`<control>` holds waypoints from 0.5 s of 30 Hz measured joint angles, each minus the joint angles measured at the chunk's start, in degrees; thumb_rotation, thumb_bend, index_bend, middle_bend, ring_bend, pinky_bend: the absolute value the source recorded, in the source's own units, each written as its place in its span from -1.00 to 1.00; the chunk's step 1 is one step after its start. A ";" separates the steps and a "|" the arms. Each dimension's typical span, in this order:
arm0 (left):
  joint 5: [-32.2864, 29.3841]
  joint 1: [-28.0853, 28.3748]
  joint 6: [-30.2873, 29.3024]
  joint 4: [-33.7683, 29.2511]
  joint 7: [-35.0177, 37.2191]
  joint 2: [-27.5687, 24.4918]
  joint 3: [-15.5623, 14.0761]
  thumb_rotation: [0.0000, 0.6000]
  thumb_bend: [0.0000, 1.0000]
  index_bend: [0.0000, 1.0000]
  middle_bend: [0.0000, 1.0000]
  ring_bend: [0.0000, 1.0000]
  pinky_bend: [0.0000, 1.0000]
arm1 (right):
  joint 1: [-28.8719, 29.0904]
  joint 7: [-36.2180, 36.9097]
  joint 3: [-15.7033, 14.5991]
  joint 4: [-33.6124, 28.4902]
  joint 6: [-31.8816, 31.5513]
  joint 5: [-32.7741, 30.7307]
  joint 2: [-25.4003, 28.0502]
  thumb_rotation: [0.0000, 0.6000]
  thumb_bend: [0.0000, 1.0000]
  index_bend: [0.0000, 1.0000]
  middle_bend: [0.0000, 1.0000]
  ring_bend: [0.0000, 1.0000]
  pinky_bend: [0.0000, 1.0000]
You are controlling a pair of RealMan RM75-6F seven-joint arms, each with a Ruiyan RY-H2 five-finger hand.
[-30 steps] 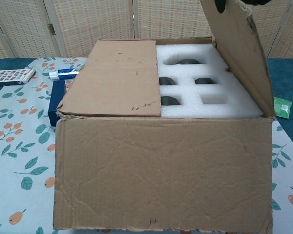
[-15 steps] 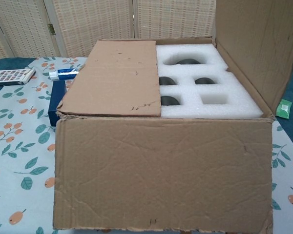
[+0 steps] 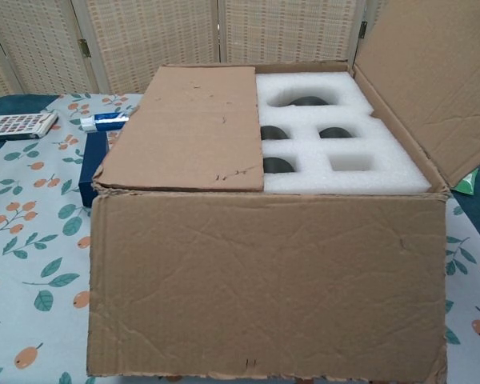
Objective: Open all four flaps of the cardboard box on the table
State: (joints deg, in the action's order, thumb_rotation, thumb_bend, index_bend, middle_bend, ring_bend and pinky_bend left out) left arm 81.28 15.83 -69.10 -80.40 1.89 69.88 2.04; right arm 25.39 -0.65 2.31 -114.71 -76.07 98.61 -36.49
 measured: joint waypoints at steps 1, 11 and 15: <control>-0.01 0.01 -0.07 -0.08 -0.23 0.07 0.00 1.00 -0.37 -1.00 -1.00 -0.98 -1.00 | -0.62 0.61 -0.25 0.50 -0.57 0.45 0.09 0.01 0.16 -0.09 -0.78 -0.82 -1.00; 0.56 -0.15 -1.14 -0.93 -1.21 0.17 -0.20 1.00 -0.37 -1.00 -1.00 -0.98 -1.00 | -5.95 5.89 -2.34 6.05 -5.80 3.52 -1.76 0.00 0.16 -0.11 -0.78 -0.82 -1.00; 1.57 -0.39 -2.15 -1.27 -0.39 -0.17 -0.39 1.00 -0.37 -1.00 -1.00 -0.95 -1.00 | -8.38 8.00 -2.56 9.35 -10.23 4.20 -4.72 0.03 0.16 -0.27 -0.83 -0.82 -1.00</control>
State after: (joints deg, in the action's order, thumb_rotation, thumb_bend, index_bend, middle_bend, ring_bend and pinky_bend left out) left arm 82.85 15.44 -71.25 -81.67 1.50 69.72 1.65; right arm 17.02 7.36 -0.25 -105.35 -86.30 102.81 -41.21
